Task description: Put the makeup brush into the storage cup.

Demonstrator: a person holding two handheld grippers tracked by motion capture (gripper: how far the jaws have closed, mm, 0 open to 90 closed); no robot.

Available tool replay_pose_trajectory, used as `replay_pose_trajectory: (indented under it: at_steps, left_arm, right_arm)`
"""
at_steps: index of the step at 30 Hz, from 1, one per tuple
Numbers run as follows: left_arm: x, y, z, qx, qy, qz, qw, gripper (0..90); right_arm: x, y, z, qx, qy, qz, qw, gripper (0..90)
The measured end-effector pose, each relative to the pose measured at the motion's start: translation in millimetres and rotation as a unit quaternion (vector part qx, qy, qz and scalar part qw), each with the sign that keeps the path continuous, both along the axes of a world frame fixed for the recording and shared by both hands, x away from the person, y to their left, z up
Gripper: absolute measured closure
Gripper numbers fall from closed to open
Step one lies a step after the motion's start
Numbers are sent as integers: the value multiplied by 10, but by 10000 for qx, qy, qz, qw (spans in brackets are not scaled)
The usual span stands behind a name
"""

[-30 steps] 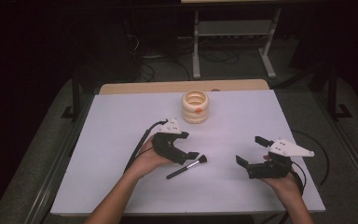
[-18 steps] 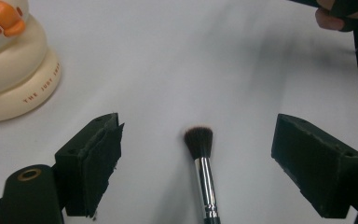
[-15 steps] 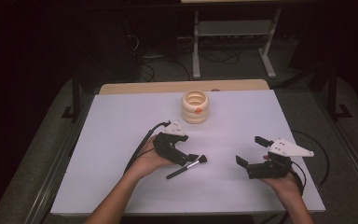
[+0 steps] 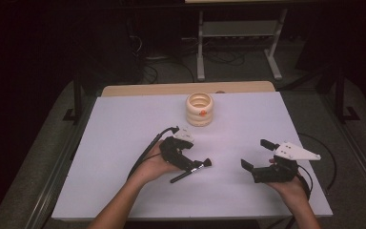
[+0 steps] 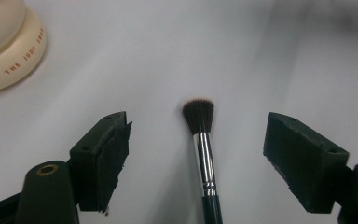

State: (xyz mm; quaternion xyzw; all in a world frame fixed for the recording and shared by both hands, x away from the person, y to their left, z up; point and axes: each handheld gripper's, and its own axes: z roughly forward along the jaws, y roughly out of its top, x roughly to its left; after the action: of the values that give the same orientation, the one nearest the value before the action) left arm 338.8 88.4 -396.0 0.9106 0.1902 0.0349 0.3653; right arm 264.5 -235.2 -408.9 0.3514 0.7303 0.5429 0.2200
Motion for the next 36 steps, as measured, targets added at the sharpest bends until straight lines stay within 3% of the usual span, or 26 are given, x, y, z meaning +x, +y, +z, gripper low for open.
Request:
replay_pose_trajectory:
  at_steps: [3,19,25,26,27,28,36]
  left_arm:
    - [4,-19,-11,-3,123,53,9999,233]
    - [65,-57,-35,485,373,43,9981,321]
    - [63,-101,-79,634,378,-8,9973,415]
    - [74,-101,-80,749,349,-87,9965,440]
    - [67,-116,-92,735,391,-34,9965,440]
    - [82,-123,-98,911,371,-123,9951,478]
    - [69,-184,-165,1010,571,-3,9933,567]
  right_arm:
    - [0,0,0,-3,-1,-2,10000,0]
    - [-1,-13,2,21,8,-22,10000,0]
    - [1,-14,2,28,21,-37,10000,0]
    - [2,-15,0,7,13,-30,10000,0]
    - [2,-15,0,7,13,-30,10000,0]
    - [3,-13,-1,-3,10,-26,10000,0]
    - [10,-11,-7,-10,11,-14,10000,0]
